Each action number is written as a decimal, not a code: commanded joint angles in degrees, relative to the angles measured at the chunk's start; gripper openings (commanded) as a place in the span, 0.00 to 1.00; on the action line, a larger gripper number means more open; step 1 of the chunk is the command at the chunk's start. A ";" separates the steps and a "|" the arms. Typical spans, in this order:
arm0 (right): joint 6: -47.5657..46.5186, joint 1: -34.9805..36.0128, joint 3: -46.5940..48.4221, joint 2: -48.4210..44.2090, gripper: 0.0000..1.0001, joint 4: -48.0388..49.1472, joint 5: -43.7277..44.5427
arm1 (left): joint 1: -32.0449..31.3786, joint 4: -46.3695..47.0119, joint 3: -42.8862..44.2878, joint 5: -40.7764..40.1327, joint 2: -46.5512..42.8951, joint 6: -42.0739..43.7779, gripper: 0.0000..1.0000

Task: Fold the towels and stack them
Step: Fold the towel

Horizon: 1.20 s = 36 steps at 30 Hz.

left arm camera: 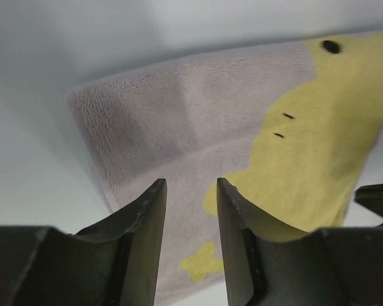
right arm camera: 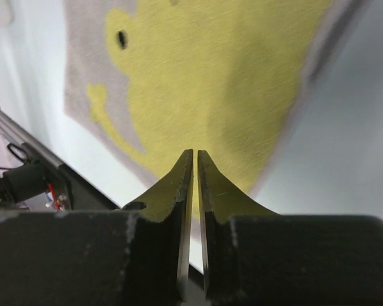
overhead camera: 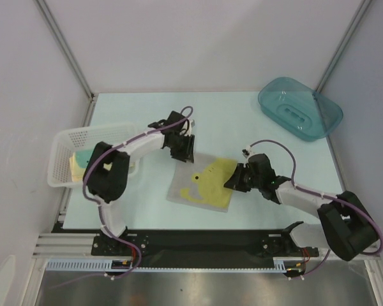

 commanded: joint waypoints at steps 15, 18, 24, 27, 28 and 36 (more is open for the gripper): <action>-8.72 -13.66 6.75 4.78 0.12 2.39 -7.94 | 1.63 -0.82 6.55 -4.38 10.96 2.88 0.43; -8.80 -14.45 9.66 8.55 0.12 2.73 -8.46 | 2.07 -0.65 6.46 -3.68 11.13 2.62 0.43; -9.33 -17.26 12.83 18.92 0.11 5.63 -8.91 | 2.07 -1.08 6.90 -3.32 11.84 2.00 0.43; -10.38 -18.84 13.27 22.17 0.11 6.60 -8.03 | 2.34 -1.26 6.98 -3.32 12.54 1.91 0.43; -11.17 -19.02 13.79 23.05 0.11 6.69 -7.77 | 2.34 -1.35 7.07 -3.32 12.63 1.91 0.44; -15.57 -19.90 19.24 28.07 0.12 3.36 -5.04 | 3.13 -3.28 8.74 -3.59 12.98 1.91 0.46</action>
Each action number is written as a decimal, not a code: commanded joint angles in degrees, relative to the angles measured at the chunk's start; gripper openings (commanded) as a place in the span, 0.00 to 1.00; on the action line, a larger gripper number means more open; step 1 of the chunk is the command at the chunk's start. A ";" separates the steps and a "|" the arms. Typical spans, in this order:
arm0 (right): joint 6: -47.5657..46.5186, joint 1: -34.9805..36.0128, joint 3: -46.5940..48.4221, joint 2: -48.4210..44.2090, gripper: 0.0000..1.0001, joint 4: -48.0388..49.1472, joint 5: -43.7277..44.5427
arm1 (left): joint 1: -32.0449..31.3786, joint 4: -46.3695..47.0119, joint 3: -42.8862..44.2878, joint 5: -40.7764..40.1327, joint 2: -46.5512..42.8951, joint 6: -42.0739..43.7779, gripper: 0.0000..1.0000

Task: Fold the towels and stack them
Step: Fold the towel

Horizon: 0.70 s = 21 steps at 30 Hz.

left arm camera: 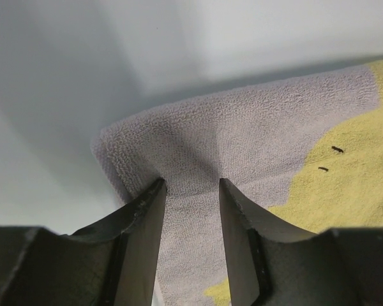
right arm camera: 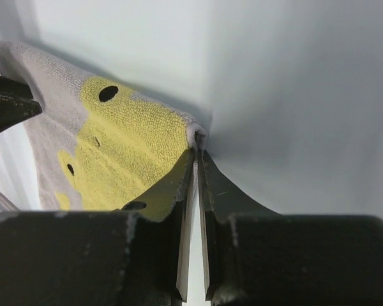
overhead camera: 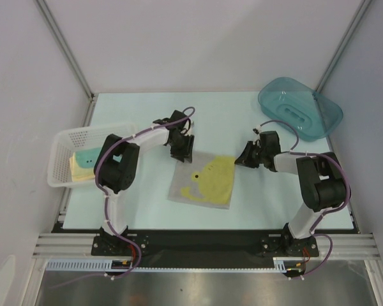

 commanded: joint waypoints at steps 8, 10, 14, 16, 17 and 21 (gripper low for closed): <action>-7.41 -0.89 7.02 -0.34 0.15 -6.70 2.62 | 1.73 -5.74 10.06 1.94 -0.25 3.28 0.54; -9.78 -0.89 8.86 -0.88 0.18 -11.53 0.61 | 2.08 -7.77 15.24 1.76 0.45 7.39 0.56; -12.25 -1.24 13.87 -1.58 0.30 -15.41 -5.02 | 3.92 -10.67 20.35 5.78 1.86 16.36 0.57; -14.44 -1.42 15.81 -0.36 0.39 -16.38 -7.56 | 4.54 -9.98 20.01 7.30 2.29 22.24 0.58; -15.15 -1.42 17.56 0.17 0.43 -17.08 -8.71 | 5.15 -9.97 20.09 8.87 2.82 23.23 0.58; -20.06 -1.59 23.87 6.83 0.50 -21.90 -13.73 | 5.95 -7.96 18.44 16.32 3.79 27.62 0.56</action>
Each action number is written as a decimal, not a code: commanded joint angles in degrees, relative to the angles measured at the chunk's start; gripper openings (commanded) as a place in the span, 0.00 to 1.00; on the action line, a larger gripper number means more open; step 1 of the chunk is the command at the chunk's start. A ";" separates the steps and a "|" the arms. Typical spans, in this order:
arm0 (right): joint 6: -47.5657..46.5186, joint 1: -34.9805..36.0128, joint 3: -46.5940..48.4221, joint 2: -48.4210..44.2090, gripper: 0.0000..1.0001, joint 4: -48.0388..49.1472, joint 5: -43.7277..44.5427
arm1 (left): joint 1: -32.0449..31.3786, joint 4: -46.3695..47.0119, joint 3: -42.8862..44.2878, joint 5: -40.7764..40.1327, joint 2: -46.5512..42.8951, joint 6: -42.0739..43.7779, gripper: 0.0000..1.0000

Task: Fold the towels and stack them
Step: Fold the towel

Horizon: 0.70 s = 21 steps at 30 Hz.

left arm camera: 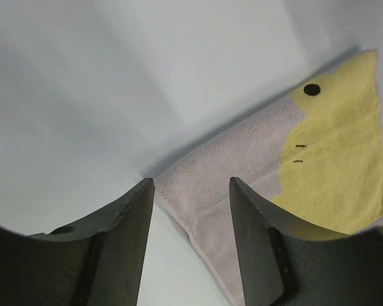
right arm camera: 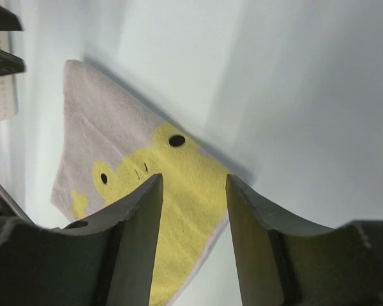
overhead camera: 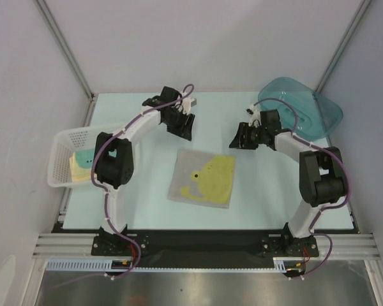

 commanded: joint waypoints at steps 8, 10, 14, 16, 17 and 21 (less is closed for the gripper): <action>-16.92 -1.75 16.02 15.61 0.52 -16.32 -13.20 | 1.47 0.44 -2.02 7.57 4.11 14.37 0.55; -18.14 -1.93 18.21 16.84 0.53 -17.54 -13.99 | 1.73 -0.25 -1.14 6.43 5.60 15.34 0.55; -22.01 -2.10 19.80 20.44 0.51 -22.46 -15.13 | 2.61 -1.31 0.17 5.46 7.54 16.84 0.54; -23.69 -2.02 19.54 20.71 0.47 -23.60 -15.58 | 2.96 -1.67 0.70 5.54 8.15 17.36 0.54; -23.95 -2.11 19.28 20.80 0.45 -23.70 -15.40 | 3.23 -1.58 0.79 5.63 8.33 17.37 0.54; -24.57 -2.63 19.36 21.67 0.31 -23.87 -15.14 | 3.40 -2.19 2.10 3.61 9.38 18.42 0.53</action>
